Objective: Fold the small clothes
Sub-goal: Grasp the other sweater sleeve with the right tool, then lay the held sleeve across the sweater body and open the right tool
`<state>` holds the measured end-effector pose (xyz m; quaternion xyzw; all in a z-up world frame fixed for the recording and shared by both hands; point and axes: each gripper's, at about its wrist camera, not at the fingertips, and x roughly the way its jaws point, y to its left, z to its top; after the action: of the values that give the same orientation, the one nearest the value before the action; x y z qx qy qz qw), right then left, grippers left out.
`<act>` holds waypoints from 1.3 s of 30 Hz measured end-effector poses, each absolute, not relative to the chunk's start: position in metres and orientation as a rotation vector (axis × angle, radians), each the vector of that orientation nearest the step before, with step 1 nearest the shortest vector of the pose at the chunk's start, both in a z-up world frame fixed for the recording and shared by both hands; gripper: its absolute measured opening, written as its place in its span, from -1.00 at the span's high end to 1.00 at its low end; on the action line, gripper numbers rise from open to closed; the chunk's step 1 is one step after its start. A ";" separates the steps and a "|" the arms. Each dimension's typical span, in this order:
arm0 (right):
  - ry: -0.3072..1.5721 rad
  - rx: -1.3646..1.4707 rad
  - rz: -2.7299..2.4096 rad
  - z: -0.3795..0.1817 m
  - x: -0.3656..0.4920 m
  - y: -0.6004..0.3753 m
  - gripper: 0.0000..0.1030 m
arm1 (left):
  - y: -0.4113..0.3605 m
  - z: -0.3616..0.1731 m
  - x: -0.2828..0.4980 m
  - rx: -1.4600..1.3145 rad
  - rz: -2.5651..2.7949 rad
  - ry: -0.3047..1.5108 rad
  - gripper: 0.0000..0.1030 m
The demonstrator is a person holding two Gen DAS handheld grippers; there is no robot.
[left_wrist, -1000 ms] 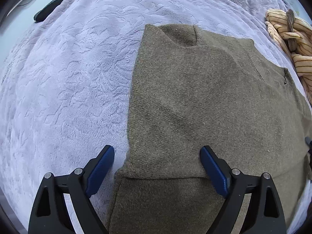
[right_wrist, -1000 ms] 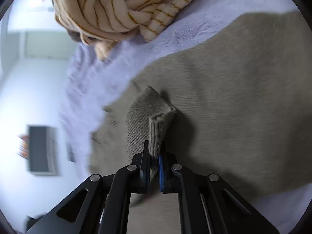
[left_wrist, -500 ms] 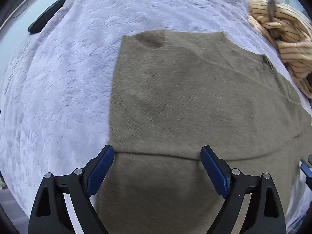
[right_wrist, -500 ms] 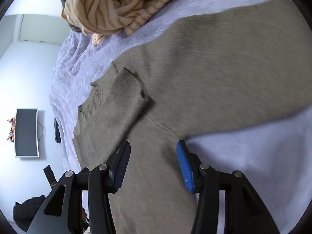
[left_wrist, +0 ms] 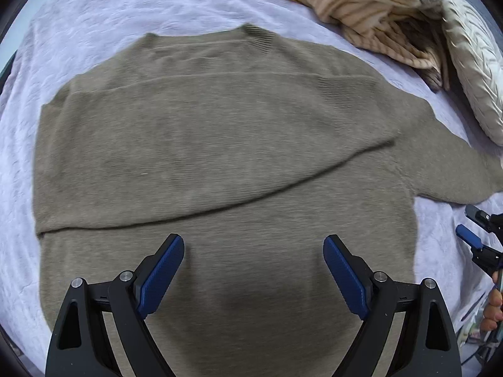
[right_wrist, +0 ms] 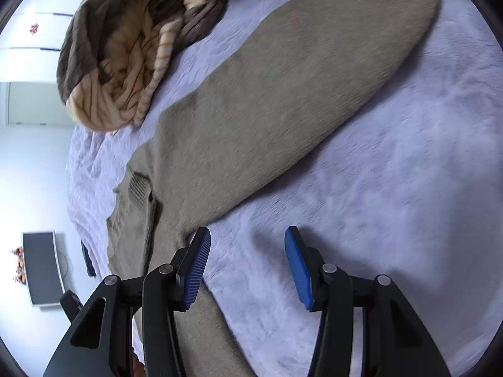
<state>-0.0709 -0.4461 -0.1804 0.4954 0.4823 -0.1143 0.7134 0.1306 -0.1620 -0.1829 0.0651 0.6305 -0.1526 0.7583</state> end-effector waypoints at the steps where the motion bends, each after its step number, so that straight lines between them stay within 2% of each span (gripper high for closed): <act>1: 1.058 1.104 -0.272 -0.181 -0.074 -0.452 -0.04 | -0.168 -0.184 0.131 0.143 -0.339 1.377 -0.77; 18: 0.746 1.350 -0.425 -0.199 -0.084 -0.538 -0.03 | -0.248 -0.194 0.130 0.146 -0.383 1.352 -0.77; 19: 0.724 1.384 -0.426 -0.202 -0.083 -0.543 0.01 | -0.255 -0.194 0.131 0.144 -0.387 1.347 -0.77; 20: 0.704 1.412 -0.416 -0.203 -0.082 -0.546 0.16 | -0.256 -0.192 0.130 0.144 -0.390 1.339 -0.77; 21: 0.688 1.433 -0.400 -0.204 -0.080 -0.549 0.64 | -0.263 -0.192 0.131 0.144 -0.396 1.328 -0.77; 22: 0.671 1.458 -0.360 -0.204 -0.077 -0.551 0.79 | -0.269 -0.192 0.133 0.145 -0.402 1.320 -0.77; 29: 0.644 1.390 -0.196 -0.175 -0.062 -0.545 0.81 | -0.326 -0.211 0.135 0.174 -0.437 1.286 -0.77; 33: 0.660 1.335 -0.157 -0.165 -0.053 -0.537 0.81 | -0.355 -0.233 0.126 0.331 -0.425 1.275 -0.81; 39: 0.705 1.206 -0.073 -0.138 -0.033 -0.508 0.81 | -0.352 -0.221 0.121 0.273 -0.460 1.270 -0.82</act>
<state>-0.0328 -0.5077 -0.1377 0.5549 0.3246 -0.0334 0.7653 0.1211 -0.3516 -0.2207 0.1262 0.5858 -0.2124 0.7719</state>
